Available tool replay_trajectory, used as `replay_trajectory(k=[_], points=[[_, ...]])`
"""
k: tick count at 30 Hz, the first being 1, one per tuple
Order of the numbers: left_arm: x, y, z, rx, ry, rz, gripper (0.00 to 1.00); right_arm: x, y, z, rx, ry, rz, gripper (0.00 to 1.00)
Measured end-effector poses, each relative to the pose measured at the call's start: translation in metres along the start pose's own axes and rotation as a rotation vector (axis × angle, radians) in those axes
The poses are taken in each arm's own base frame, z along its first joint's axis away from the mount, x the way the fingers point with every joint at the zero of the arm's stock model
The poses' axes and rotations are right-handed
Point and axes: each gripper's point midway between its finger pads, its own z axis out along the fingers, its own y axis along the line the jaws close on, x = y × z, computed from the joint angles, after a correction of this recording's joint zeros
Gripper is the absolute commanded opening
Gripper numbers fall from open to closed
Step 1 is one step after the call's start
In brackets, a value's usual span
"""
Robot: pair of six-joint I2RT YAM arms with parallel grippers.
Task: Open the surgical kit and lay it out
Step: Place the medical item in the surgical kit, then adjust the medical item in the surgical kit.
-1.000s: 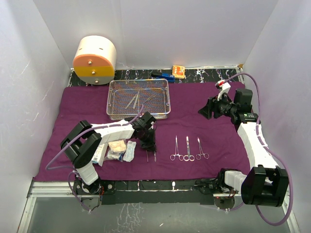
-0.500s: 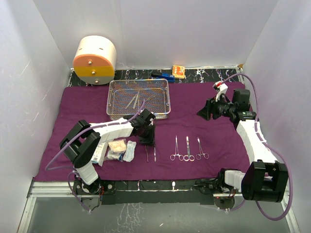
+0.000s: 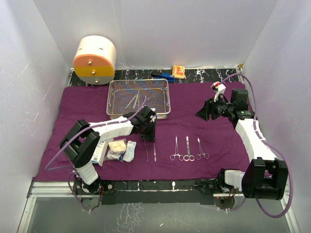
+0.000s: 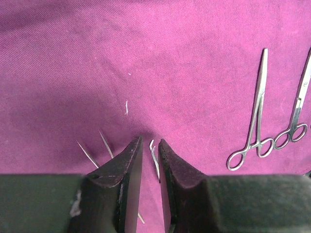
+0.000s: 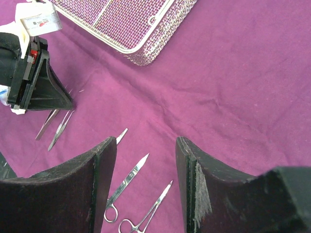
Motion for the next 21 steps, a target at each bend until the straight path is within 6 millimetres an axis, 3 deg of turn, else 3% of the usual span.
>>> replay_trajectory(k=[21], points=[[0.0004,-0.0013,0.0060,0.016,0.000,0.014,0.16,-0.0029,0.0023,-0.0022,0.001,-0.010,-0.014,0.49]])
